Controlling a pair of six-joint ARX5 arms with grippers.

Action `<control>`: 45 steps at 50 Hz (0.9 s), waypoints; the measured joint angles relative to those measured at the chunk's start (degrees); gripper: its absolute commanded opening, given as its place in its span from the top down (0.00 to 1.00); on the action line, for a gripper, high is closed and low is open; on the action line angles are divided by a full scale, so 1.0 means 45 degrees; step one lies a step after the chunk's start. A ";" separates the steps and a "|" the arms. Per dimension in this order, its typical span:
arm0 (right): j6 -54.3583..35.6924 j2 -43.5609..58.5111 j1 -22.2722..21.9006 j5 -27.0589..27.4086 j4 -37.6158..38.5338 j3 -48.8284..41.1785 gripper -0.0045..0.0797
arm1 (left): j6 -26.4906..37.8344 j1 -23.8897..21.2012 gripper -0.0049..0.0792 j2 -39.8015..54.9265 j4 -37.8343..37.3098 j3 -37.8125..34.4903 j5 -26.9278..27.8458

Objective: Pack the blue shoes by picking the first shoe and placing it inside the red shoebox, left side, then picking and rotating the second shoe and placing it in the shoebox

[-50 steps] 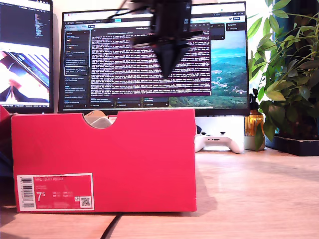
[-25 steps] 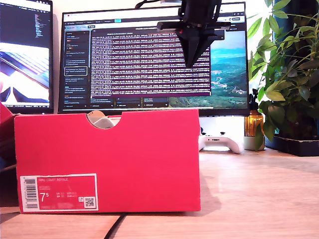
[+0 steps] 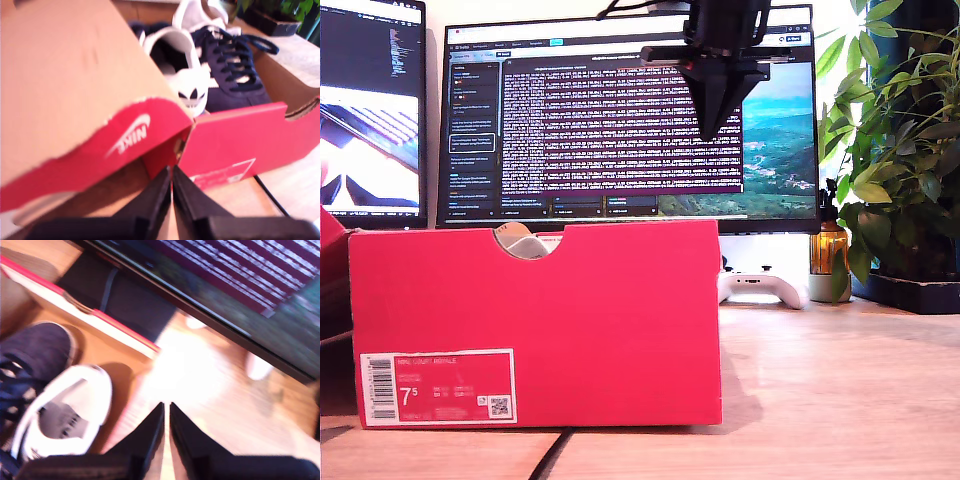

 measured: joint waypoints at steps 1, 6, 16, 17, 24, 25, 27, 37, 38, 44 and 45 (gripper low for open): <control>0.0005 -0.0058 -0.0078 0.0000 -0.0039 0.0000 0.96 | 0.0000 0.0000 0.96 -0.0102 -0.0010 -0.0005 -0.0005; 0.0034 -0.0505 -0.0481 0.0000 -0.0175 0.0000 0.96 | 0.0058 0.0000 0.96 -0.0529 -0.0097 -0.0005 -0.0282; 0.0034 -0.1603 -0.1263 0.0005 -0.0291 -0.0029 0.96 | 0.0525 0.0000 0.96 -0.0996 -0.0097 -0.0005 -0.0573; 0.0034 -0.1739 -0.1336 0.0015 -0.0223 -0.0097 0.96 | 0.0529 0.0000 0.96 -0.1020 -0.0107 -0.0005 -0.0578; 0.0029 -0.3079 -0.1588 0.0005 0.0612 -0.1734 0.96 | 0.0724 0.0000 0.96 -0.1069 -0.0180 0.0000 -0.0656; 0.0034 -0.3342 -0.1622 0.0005 0.0816 -0.2137 0.96 | 0.0772 0.0000 0.96 -0.1069 -0.0180 0.0000 -0.0665; 0.0029 -0.3779 -0.1700 0.0005 0.1180 -0.2841 0.96 | 0.0772 0.0000 0.96 -0.1069 -0.0180 -0.0005 -0.0690; 0.0024 -0.6139 -0.2021 0.0000 0.3322 -0.6688 0.96 | 0.1282 0.0005 0.96 -0.1083 -0.0155 -0.0005 -0.1423; 0.0024 -0.6348 -0.2045 0.0000 0.3453 -0.6999 0.96 | 0.1316 0.0005 0.96 -0.1088 -0.0136 -0.0005 -0.1438; -0.0413 -0.7728 -0.2297 0.0000 0.4333 -0.8835 0.96 | 0.1583 0.0005 0.96 -0.1088 -0.0029 0.0000 -0.1447; -0.0466 -0.7917 -0.2331 0.0000 0.4444 -0.9078 0.96 | 0.1613 0.0005 0.97 -0.1088 -0.0029 -0.0005 -0.1447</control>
